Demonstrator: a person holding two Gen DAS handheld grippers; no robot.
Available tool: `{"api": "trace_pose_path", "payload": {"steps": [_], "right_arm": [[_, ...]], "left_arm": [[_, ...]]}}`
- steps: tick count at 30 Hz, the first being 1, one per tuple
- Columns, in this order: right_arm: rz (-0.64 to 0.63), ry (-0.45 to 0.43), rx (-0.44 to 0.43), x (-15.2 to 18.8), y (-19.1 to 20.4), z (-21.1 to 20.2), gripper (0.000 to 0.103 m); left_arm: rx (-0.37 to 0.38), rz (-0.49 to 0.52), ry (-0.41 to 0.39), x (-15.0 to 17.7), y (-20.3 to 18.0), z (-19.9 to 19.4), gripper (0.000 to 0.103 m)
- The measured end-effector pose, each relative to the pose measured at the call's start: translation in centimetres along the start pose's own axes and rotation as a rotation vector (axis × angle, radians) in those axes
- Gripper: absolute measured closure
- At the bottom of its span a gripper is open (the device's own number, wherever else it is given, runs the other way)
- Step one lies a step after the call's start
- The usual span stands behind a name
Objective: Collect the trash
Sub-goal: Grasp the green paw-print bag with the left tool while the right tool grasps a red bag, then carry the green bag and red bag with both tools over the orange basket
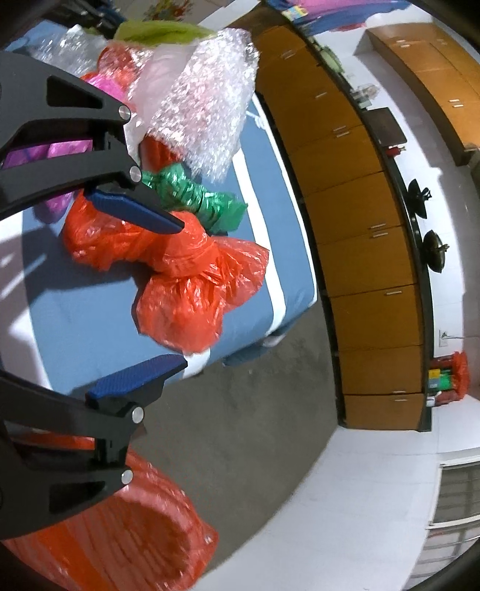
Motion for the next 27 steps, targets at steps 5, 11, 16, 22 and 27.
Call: {"api": "trace_pose_path", "payload": {"steps": [5, 11, 16, 22, 27], "right_arm": [[-0.068, 0.016, -0.021, 0.3, 1.8, 0.9, 0.042], [-0.106, 0.068, -0.05, 1.3, 2.5, 2.2, 0.045], [-0.14, 0.115, -0.085, 1.9, 3.2, 2.5, 0.074], [-0.172, 0.087, -0.095, 2.2, 3.1, 0.7, 0.086], [-0.159, 0.063, -0.098, 2.1, 2.4, -0.6, 0.088]], "left_arm": [[0.003, -0.003, -0.016, 0.1, 0.2, -0.4, 0.078], [0.002, -0.025, -0.028, 0.2, 0.2, -1.2, 0.078], [0.003, -0.036, -0.034, 0.1, 0.2, -1.8, 0.078], [0.003, -0.044, -0.046, -0.3, 0.4, -2.8, 0.078], [0.006, -0.049, -0.065, -0.7, 0.5, -3.9, 0.078]]}}
Point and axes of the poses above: each gripper's, at about its wrist camera, not at the fingertips, and z roughly the way its jaws point, y to its left, x to its underside, the point moved 6 cm from there along z, roughly the way its jaws point, and after that the axes turned 3 degrees about -y, right-handed, at the moved point
